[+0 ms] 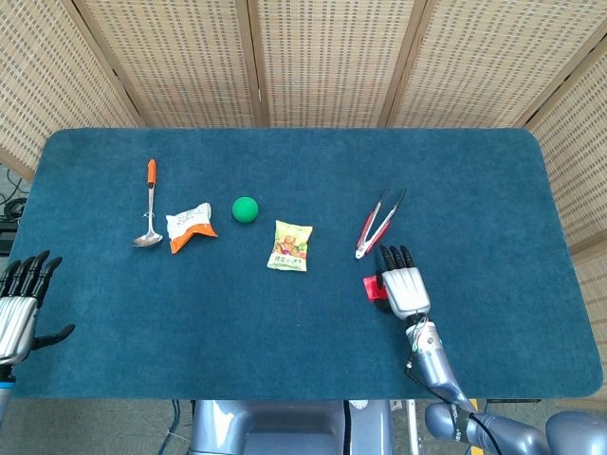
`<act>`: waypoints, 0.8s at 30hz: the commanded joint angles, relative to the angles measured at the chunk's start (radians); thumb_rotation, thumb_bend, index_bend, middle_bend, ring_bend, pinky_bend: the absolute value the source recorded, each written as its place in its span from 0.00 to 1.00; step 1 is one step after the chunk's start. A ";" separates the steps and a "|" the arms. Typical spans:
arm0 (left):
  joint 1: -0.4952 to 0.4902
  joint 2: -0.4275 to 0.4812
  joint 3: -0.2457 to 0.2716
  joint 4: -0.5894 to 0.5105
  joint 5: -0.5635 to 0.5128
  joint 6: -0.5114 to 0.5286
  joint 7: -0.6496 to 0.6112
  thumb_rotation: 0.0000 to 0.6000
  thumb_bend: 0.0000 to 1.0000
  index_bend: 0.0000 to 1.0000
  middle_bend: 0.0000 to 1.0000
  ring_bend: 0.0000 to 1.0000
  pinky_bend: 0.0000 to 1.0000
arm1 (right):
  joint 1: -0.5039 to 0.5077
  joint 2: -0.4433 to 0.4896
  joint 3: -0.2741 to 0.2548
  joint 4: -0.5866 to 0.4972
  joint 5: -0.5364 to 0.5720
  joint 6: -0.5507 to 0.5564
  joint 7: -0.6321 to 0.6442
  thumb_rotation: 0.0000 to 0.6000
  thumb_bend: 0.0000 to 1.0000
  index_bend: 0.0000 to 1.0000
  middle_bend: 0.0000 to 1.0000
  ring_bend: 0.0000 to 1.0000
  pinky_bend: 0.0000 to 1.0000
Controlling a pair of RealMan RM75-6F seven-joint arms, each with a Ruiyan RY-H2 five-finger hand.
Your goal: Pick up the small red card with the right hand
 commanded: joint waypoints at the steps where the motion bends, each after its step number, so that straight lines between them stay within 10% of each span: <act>1: 0.000 0.000 0.000 0.000 0.000 0.000 0.000 1.00 0.06 0.00 0.00 0.00 0.00 | 0.002 0.001 0.000 0.000 0.001 -0.001 -0.002 1.00 0.31 0.56 0.07 0.00 0.00; 24: -0.002 0.002 0.002 -0.003 0.004 0.000 -0.003 1.00 0.06 0.00 0.00 0.00 0.00 | -0.007 0.037 -0.010 -0.055 0.036 0.003 -0.040 1.00 0.46 0.59 0.08 0.00 0.00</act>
